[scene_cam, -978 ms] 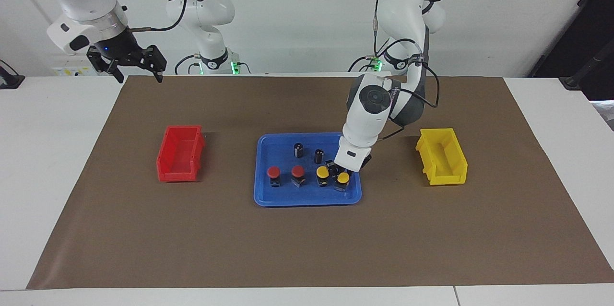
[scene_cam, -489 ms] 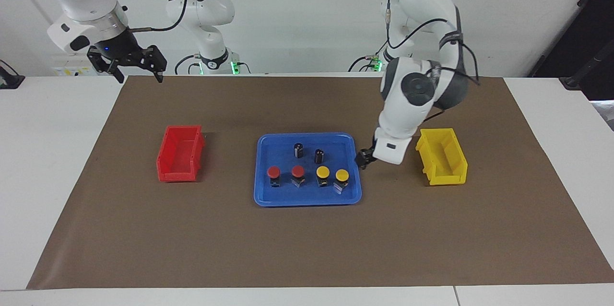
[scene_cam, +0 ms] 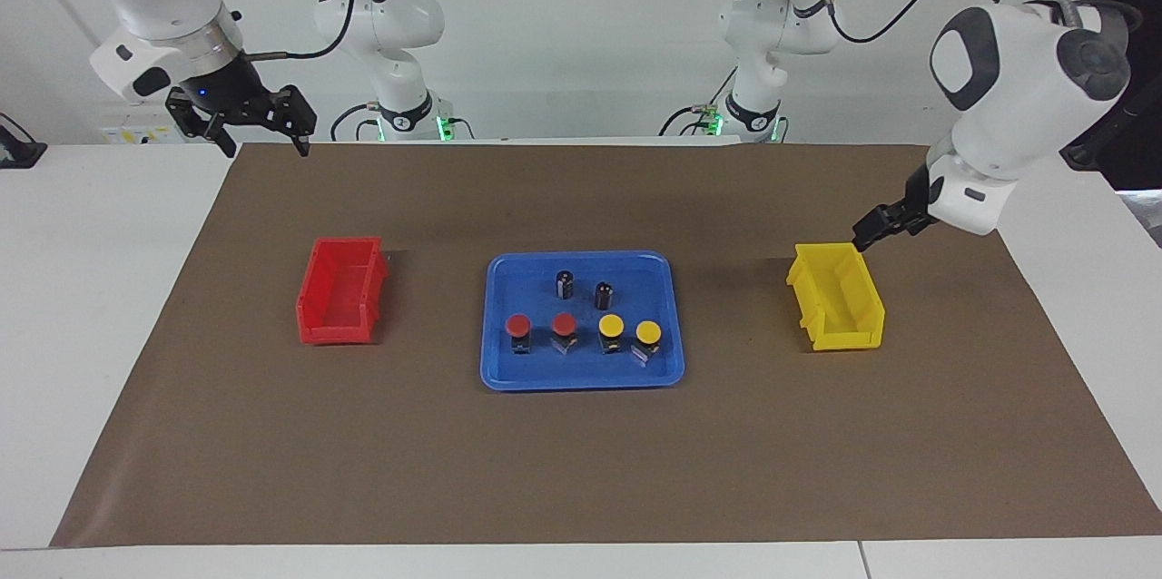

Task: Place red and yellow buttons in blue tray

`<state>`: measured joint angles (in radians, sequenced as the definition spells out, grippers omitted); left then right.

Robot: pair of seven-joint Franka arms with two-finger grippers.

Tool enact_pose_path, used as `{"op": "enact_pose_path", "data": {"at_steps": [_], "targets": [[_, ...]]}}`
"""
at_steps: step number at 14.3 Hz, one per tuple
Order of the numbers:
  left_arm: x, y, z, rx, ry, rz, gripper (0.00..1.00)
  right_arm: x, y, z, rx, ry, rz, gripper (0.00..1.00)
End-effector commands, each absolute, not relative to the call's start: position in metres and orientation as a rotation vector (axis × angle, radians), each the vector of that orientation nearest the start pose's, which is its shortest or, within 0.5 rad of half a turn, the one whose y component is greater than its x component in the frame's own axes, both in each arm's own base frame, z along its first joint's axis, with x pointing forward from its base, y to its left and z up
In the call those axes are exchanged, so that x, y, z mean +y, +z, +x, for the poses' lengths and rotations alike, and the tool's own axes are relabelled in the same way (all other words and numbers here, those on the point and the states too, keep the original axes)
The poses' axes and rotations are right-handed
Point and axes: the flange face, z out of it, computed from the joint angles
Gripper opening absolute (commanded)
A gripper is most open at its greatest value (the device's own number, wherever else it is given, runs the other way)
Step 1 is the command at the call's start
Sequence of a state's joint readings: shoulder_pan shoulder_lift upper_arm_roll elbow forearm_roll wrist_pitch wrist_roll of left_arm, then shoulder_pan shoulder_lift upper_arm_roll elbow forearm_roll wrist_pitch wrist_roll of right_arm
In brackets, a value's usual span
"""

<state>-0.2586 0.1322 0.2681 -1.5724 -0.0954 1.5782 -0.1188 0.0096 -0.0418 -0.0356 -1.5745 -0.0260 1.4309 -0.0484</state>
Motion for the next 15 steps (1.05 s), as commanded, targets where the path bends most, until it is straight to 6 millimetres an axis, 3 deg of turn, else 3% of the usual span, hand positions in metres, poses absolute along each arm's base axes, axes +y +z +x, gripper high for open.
{"op": "enact_pose_path", "data": {"at_steps": [1, 6, 11, 15], "targets": [[0.015, 0.574, 0.56, 0.015, 0.158, -3.212, 1.0, -0.02, 0.633, 0.525, -0.059, 0.148, -3.146, 1.0], [0.015, 0.613, 0.534, 0.06, 0.103, -3.187, 1.0, -0.02, 0.634, 0.525, -0.056, 0.146, -3.146, 1.0], [0.016, 0.615, 0.509, 0.076, 0.271, -3.154, 1.0, -0.019, 0.633, 0.525, -0.056, 0.148, -3.146, 1.0], [0.016, 0.616, 0.499, 0.085, 0.265, -3.155, 1.0, -0.019, 0.633, 0.525, -0.059, 0.148, -3.146, 1.0]]}}
